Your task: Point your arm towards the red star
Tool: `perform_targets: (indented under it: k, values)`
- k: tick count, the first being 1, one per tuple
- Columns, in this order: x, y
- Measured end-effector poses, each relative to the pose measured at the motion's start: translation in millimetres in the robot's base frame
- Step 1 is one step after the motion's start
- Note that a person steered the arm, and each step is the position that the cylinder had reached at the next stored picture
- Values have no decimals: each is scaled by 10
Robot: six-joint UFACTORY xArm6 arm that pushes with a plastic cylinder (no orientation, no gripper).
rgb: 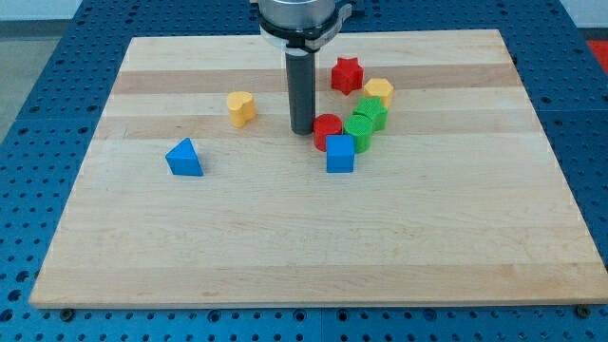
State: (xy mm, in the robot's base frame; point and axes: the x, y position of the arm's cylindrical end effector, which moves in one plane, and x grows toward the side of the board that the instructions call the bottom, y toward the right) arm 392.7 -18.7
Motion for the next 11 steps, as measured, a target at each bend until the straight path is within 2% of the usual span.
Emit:
perform_targets:
  k: [4, 5, 6, 9, 11]
  values:
    - [145, -1171]
    - [62, -1393]
    - [-203, -1548]
    - [-443, -1516]
    - [-1050, -1107]
